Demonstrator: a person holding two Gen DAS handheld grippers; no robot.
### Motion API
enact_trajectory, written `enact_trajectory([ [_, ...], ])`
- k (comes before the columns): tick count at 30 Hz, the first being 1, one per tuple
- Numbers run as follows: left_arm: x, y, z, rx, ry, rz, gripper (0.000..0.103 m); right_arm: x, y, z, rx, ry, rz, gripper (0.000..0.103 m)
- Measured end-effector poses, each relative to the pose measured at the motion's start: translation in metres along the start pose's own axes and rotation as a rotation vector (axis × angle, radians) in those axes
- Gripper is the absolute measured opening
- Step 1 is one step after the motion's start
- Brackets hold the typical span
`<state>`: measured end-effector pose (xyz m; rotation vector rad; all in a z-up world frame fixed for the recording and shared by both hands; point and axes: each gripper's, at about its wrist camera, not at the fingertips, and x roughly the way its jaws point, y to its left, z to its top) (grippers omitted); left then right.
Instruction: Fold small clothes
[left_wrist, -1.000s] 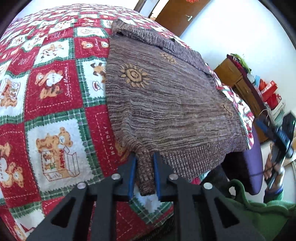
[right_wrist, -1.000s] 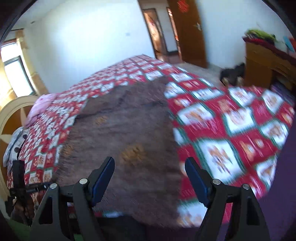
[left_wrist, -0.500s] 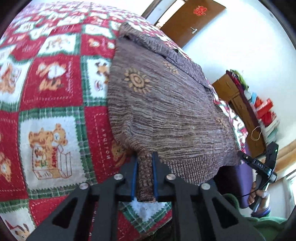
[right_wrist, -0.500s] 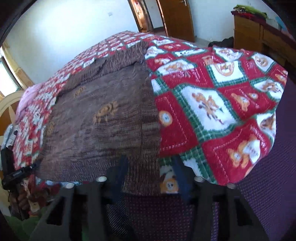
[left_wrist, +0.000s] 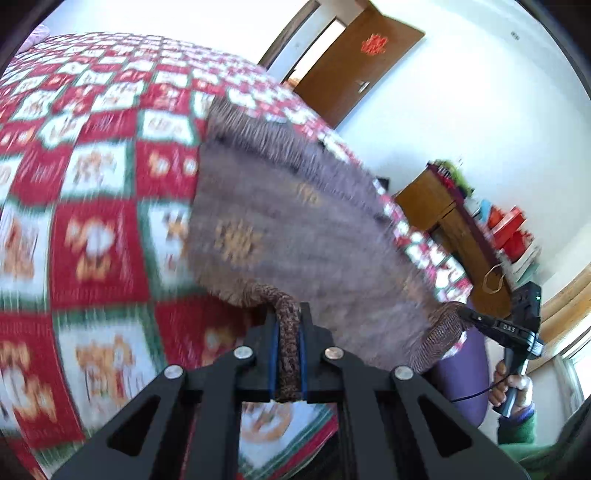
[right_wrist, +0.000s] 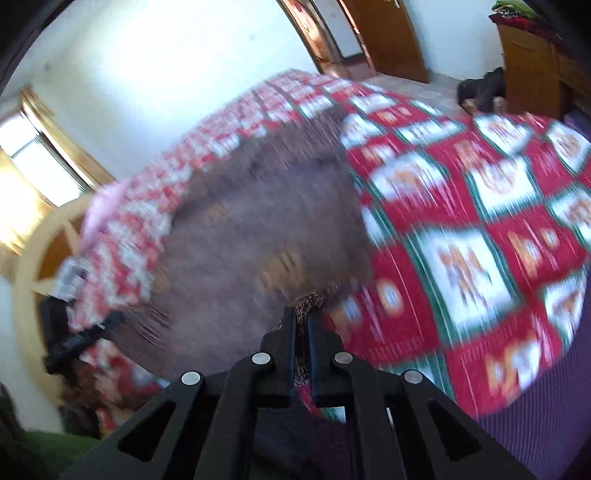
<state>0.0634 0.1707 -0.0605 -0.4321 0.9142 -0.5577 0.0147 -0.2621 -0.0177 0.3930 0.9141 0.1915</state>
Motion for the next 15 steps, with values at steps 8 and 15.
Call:
enact_trajectory([
  [8,0.035,0.011,0.084,0.002,-0.037,0.080,0.009,0.054,-0.002,0.106,0.042,-0.037,0.083,0.005],
  [15,0.104,0.040,0.137,-0.061,0.069,0.234,0.010,0.146,-0.041,0.150,0.150,0.020,0.050,0.006],
])
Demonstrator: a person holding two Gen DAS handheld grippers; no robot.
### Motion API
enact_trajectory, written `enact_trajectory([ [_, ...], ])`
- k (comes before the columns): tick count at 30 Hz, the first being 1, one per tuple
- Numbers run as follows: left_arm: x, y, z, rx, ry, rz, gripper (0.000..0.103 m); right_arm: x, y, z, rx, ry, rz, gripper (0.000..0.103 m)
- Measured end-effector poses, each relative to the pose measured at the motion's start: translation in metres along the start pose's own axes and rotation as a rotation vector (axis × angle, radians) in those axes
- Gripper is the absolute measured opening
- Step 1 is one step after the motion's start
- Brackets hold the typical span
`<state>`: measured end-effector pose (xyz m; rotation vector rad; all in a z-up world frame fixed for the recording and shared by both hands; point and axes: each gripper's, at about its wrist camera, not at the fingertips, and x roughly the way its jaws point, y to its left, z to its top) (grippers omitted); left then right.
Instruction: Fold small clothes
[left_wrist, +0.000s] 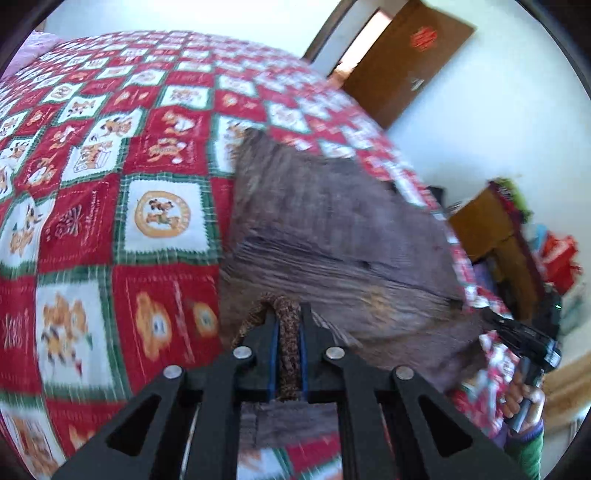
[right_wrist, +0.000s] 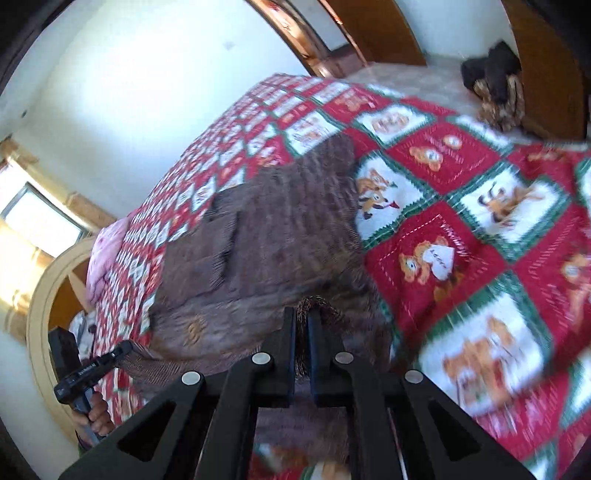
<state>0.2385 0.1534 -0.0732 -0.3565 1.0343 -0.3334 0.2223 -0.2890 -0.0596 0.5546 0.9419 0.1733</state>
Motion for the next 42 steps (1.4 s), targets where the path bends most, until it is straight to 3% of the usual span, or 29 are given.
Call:
enact_trajectory([
  [3,0.014,0.000,0.014,0.016,0.045,0.019,0.013,0.015,-0.020,0.009,0.110,0.012,0.006,0.008],
  [6,-0.003,0.004,0.023,0.046,-0.004,0.016,0.030,0.002,-0.031,0.011,0.171,-0.041,0.071,0.012],
  [8,-0.018,0.011,0.027,0.060,-0.057,0.030,0.062,-0.012,-0.030,0.010,0.159,-0.083,0.071,0.027],
  [10,-0.037,0.020,0.029,0.089,-0.135,0.064,0.073,-0.033,-0.027,0.005,0.139,-0.142,0.066,0.049],
  [12,-0.044,0.023,0.028,0.168,-0.157,0.129,0.074,-0.052,-0.020,-0.003,0.099,-0.180,0.075,0.050],
  [18,-0.031,0.021,-0.012,0.555,-0.056,0.315,0.074,-0.070,0.002,-0.028,-0.019,-0.199,0.009,0.050],
  [21,-0.017,0.010,-0.021,0.681,-0.027,0.314,0.073,-0.067,0.004,-0.033,-0.037,-0.173,-0.009,0.050],
  [25,0.012,-0.017,-0.015,0.794,-0.033,0.203,0.073,-0.063,-0.005,-0.035,0.015,-0.167,-0.029,0.050],
  [30,0.040,-0.031,-0.003,0.791,-0.026,0.115,0.070,-0.075,-0.015,-0.043,0.060,-0.183,-0.038,0.050],
  [32,0.043,-0.028,0.000,0.735,-0.020,0.063,0.049,-0.079,-0.022,-0.046,0.073,-0.186,-0.054,0.050],
  [34,0.048,-0.020,0.006,0.631,-0.002,0.010,0.042,-0.081,-0.031,-0.048,0.100,-0.191,-0.061,0.050],
  [37,0.047,-0.016,0.004,0.551,-0.022,-0.024,0.042,-0.079,-0.044,-0.047,0.141,-0.188,-0.051,0.050],
  [42,0.048,-0.023,0.004,0.525,-0.027,-0.017,0.042,-0.075,-0.042,-0.043,0.101,-0.187,-0.092,0.050],
])
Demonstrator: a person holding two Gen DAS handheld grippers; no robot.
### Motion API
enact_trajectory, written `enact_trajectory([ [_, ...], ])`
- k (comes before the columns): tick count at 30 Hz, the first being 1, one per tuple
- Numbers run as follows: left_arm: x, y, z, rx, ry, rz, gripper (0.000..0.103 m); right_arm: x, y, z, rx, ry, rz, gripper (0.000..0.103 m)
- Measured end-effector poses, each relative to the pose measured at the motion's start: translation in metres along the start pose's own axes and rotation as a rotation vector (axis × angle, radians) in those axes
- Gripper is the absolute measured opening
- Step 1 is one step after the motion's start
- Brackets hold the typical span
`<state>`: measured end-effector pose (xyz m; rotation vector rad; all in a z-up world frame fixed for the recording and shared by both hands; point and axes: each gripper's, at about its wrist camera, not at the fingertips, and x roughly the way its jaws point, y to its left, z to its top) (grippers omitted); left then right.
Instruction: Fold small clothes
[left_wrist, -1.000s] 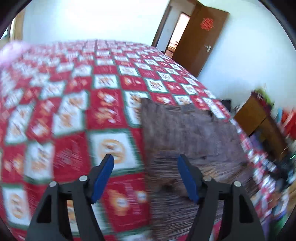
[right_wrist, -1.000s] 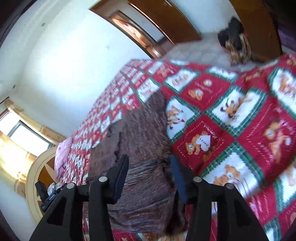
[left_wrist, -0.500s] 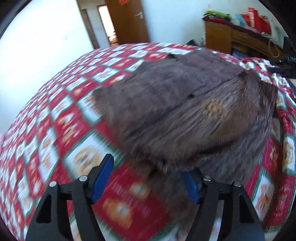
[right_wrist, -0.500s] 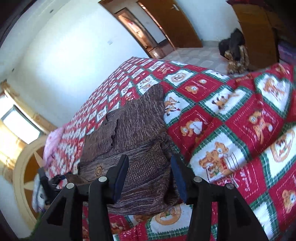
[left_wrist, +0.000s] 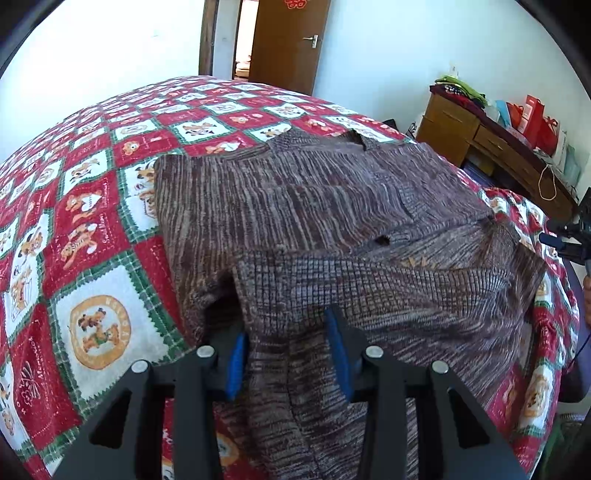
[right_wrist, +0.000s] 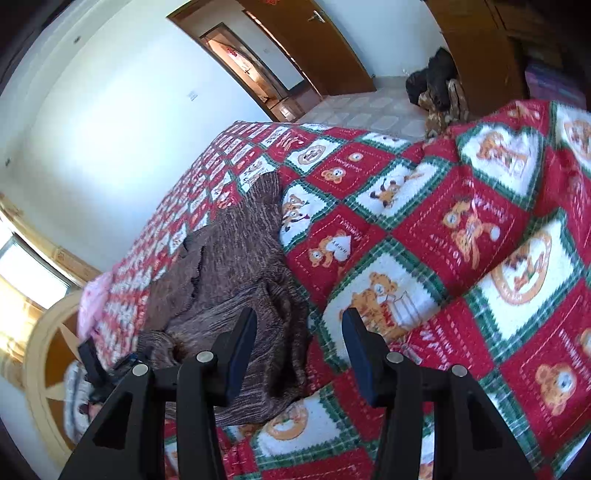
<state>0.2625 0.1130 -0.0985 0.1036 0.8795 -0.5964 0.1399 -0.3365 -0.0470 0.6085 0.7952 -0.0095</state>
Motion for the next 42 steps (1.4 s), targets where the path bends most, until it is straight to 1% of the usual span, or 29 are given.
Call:
enact_trajectory([
  [1,0.000,-0.002,0.000,-0.010,-0.003,0.006,0.037,0.000,0.003,0.001,-0.024,-0.002,-0.013,0.050],
  [2,0.000,-0.002,0.002,-0.016,-0.005,0.007,0.017,0.000,0.007,0.002,-0.066,-0.001,-0.033,0.050],
  [3,0.000,-0.004,0.002,-0.025,-0.006,-0.002,0.008,0.000,0.010,0.003,-0.091,0.001,-0.044,0.050],
  [4,-0.002,-0.005,0.001,-0.036,-0.013,-0.009,0.007,0.000,0.013,0.004,-0.129,0.008,-0.058,0.050],
  [6,-0.009,-0.008,0.002,-0.064,-0.037,0.010,0.007,0.004,0.019,0.006,-0.192,0.035,-0.075,0.050],
  [8,-0.013,0.000,0.006,-0.135,-0.062,0.024,0.006,0.008,0.025,0.007,-0.246,0.059,-0.079,0.050],
  [9,-0.018,0.007,0.006,-0.186,-0.081,0.017,0.006,0.010,0.028,0.007,-0.269,0.065,-0.083,0.050],
  [10,-0.024,0.017,0.006,-0.269,-0.110,-0.004,0.006,0.012,0.030,0.009,-0.292,0.065,-0.093,0.050],
  [12,-0.029,0.037,0.004,-0.400,-0.144,-0.054,0.006,0.020,0.033,0.012,-0.338,0.074,-0.124,0.050],
  [13,-0.028,0.043,0.002,-0.438,-0.149,-0.061,0.006,0.024,0.034,0.014,-0.359,0.082,-0.139,0.050],
  [15,-0.020,0.050,-0.002,-0.476,-0.138,-0.032,0.006,0.033,0.037,0.017,-0.405,0.097,-0.163,0.050],
  [16,-0.014,0.050,-0.004,-0.485,-0.124,-0.030,0.006,0.036,0.038,0.017,-0.422,0.105,-0.169,0.050],
  [19,-0.001,0.045,-0.008,-0.489,-0.093,-0.013,0.006,0.052,0.044,0.016,-0.500,0.165,-0.178,0.050],
  [21,0.001,0.042,-0.008,-0.478,-0.108,0.001,0.006,0.060,0.051,0.012,-0.572,0.189,-0.205,0.050],
  [23,0.002,0.042,-0.008,-0.485,-0.113,-0.003,0.006,0.069,0.061,0.008,-0.665,0.211,-0.223,0.050],
  [28,0.002,0.044,-0.010,-0.485,-0.115,-0.004,0.007,0.090,0.084,0.005,-0.798,0.226,-0.182,0.050],
  [30,0.002,0.042,-0.011,-0.476,-0.116,0.007,0.007,0.102,0.098,0.001,-0.891,0.213,-0.191,0.050],
  [32,0.001,0.040,-0.012,-0.463,-0.118,0.019,0.007,0.114,0.106,0.000,-0.951,0.202,-0.232,0.050],
  [33,0.002,0.040,-0.011,-0.457,-0.119,0.025,0.007,0.118,0.108,0.001,-0.954,0.204,-0.238,0.050],
  [36,0.000,0.039,-0.011,-0.437,-0.123,0.021,0.008,0.132,0.107,0.012,-0.877,0.245,-0.158,0.050],
  [37,0.000,0.039,-0.010,-0.433,-0.121,0.016,0.011,0.135,0.105,0.014,-0.852,0.259,-0.136,0.048],
  [38,-0.001,0.038,-0.009,-0.431,-0.121,0.008,0.015,0.135,0.106,0.014,-0.843,0.251,-0.136,0.042],
  [39,-0.001,0.038,-0.008,-0.429,-0.121,-0.004,0.018,0.132,0.105,0.014,-0.840,0.225,-0.149,0.018],
  [40,-0.001,0.038,-0.006,-0.427,-0.122,-0.018,0.024,0.129,0.104,0.014,-0.826,0.218,-0.154,0.008],
  [41,-0.001,0.037,-0.004,-0.423,-0.124,-0.023,0.028,0.126,0.102,0.015,-0.801,0.210,-0.158,0.008],
  [42,-0.001,0.037,-0.003,-0.418,-0.128,-0.022,0.028,0.120,0.099,0.016,-0.765,0.194,-0.155,0.008],
])
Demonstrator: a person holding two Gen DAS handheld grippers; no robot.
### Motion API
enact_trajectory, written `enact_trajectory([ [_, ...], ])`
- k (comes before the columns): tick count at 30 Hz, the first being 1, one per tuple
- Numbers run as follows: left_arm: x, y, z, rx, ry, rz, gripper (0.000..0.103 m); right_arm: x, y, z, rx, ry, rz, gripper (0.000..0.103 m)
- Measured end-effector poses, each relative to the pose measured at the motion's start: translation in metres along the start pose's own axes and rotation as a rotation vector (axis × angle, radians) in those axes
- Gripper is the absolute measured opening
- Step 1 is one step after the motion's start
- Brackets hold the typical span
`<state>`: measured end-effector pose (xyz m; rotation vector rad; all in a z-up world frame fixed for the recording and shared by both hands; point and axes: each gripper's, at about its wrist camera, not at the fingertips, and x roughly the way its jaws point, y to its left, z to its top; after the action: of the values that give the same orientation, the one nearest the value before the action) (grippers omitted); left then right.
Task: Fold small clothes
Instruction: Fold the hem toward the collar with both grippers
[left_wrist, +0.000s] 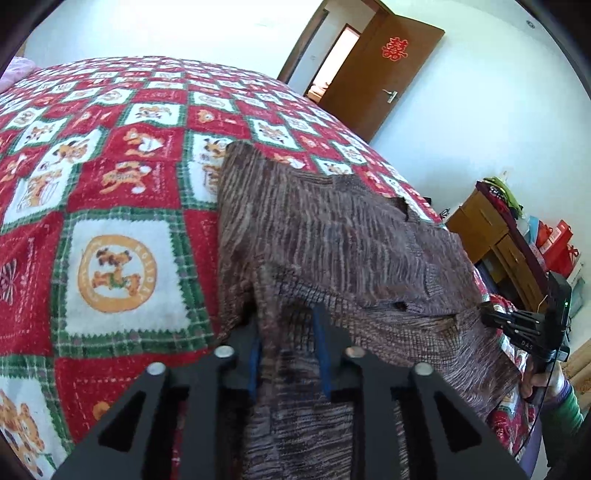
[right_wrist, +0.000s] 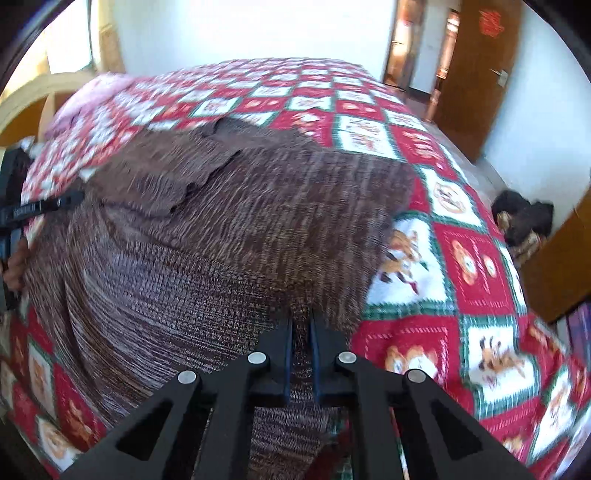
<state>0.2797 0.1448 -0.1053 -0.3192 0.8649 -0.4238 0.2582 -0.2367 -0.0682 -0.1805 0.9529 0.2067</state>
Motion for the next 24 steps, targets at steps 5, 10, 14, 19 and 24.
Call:
enact_trajectory([
  [5,0.001,-0.008,-0.002,0.033,0.000,0.005,0.005,-0.034,-0.006,-0.012,0.133,-0.077,0.009,0.002],
  [10,-0.022,-0.021,-0.009,0.063,-0.049,-0.017,0.006,-0.065,-0.002,-0.013,0.172,-0.145,-0.005,0.000],
  [14,-0.041,-0.026,-0.003,0.073,-0.103,-0.010,0.005,-0.082,-0.002,-0.008,0.174,-0.182,-0.004,0.000],
  [19,-0.046,-0.027,-0.001,0.080,-0.125,-0.011,0.006,-0.063,-0.019,-0.004,0.250,-0.133,0.052,0.004],
  [24,-0.044,-0.026,-0.005,0.064,-0.128,-0.010,0.006,-0.034,-0.020,0.004,0.228,-0.097,0.057,0.067],
])
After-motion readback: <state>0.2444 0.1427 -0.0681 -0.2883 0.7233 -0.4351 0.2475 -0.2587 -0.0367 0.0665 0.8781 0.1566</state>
